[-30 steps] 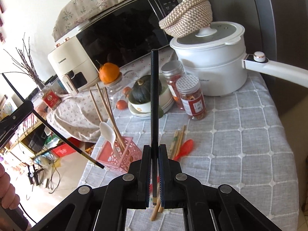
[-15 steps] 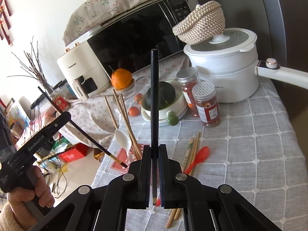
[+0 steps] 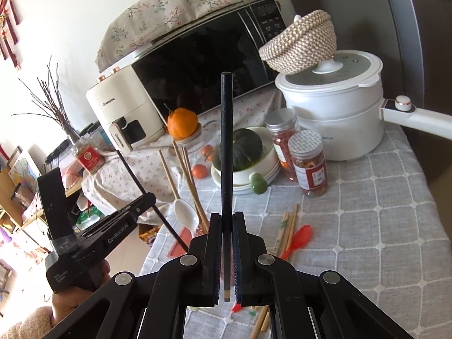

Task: Organize utensils
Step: 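Carry both black chopsticks to the pink basket while the left tool releases its chopstick inside, then lower the black chopstick into the pink basket and open the right tool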

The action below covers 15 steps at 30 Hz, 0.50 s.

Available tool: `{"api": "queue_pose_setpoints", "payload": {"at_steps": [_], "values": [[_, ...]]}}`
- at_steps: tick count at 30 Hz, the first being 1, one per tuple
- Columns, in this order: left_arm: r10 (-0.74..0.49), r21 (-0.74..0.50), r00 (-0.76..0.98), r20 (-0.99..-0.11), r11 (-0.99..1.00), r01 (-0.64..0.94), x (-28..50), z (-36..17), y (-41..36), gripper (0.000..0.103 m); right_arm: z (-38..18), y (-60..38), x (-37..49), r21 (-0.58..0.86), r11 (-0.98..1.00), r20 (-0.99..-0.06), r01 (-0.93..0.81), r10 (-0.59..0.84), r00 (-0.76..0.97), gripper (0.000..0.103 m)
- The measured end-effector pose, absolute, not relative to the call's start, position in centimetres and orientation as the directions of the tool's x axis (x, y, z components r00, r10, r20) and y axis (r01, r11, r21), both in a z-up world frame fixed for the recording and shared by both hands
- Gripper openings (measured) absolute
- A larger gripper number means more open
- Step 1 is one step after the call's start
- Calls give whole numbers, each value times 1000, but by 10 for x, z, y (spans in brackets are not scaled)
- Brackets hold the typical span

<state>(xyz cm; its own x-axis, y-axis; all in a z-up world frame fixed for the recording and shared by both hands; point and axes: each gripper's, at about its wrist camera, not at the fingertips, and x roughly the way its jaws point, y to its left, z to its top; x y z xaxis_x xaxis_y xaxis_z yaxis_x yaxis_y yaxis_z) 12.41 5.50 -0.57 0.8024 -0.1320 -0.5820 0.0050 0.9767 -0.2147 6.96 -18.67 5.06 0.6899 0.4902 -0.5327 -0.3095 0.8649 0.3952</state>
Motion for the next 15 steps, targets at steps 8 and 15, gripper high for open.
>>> {"api": "queue_pose_setpoints", "payload": {"at_steps": [8, 15], "values": [[-33, -146, 679, -733, 983, -109, 98, -3, 70, 76, 83, -161, 75, 310, 876, -497, -369, 480, 722, 5], [3, -108, 585, -811, 982, -156, 93, -41, 91, 80, 80, -138, 85, 288, 871, -491, -398, 491, 719, 5]]}}
